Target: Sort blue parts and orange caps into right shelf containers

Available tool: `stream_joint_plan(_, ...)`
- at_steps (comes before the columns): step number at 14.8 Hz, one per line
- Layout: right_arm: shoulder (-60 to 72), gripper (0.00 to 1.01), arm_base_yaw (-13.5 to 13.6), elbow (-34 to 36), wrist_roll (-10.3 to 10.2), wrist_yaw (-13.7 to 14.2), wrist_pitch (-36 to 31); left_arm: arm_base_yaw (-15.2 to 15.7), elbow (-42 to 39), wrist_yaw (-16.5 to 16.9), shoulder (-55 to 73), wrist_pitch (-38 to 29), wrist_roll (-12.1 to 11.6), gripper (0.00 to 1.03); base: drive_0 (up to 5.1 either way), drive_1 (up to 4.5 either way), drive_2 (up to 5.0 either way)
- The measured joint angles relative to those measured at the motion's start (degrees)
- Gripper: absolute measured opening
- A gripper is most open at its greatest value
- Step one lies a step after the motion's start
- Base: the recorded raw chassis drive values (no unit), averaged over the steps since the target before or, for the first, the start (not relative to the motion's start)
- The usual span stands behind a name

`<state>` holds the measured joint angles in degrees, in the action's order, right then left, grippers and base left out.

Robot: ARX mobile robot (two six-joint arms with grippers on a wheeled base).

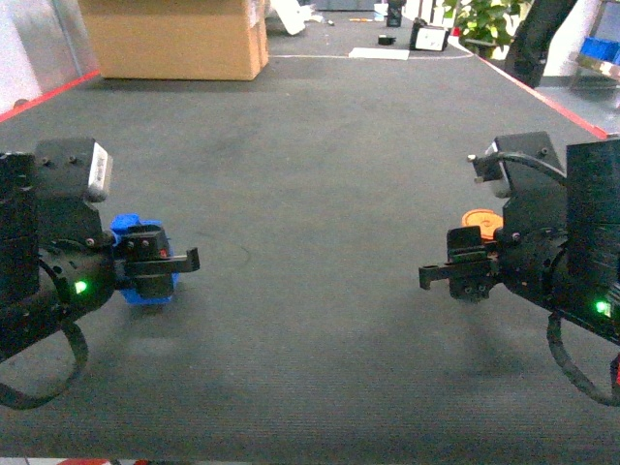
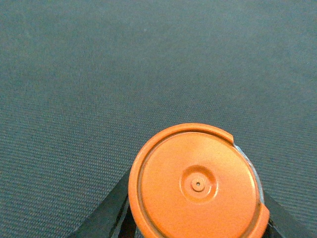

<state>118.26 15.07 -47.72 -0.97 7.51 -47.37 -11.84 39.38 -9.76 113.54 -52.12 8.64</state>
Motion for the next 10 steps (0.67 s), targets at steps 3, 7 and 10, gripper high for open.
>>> stream_joint_plan(3, -14.4, 0.45, 1.2, 9.5, -1.0, 2.4, -9.5, -1.8, -8.2, -4.8, -13.9, -5.7, -0.2, 0.44, 0.0, 0.0, 0.0)
stream_joint_plan(7, -33.3, 0.45, 1.4, 21.1, -0.7, 4.2, -10.0, -2.7, -15.4, -9.8, -32.2, -2.5, -4.0, 0.44, 0.0, 0.0, 0.0)
stream_joint_plan(10, -53.0, 0.45, 1.4, 26.3, 0.1, 5.8, -3.8, -3.1, -18.0, -11.5, -47.6, 4.3, -6.3, 0.44, 0.0, 0.0, 0.0)
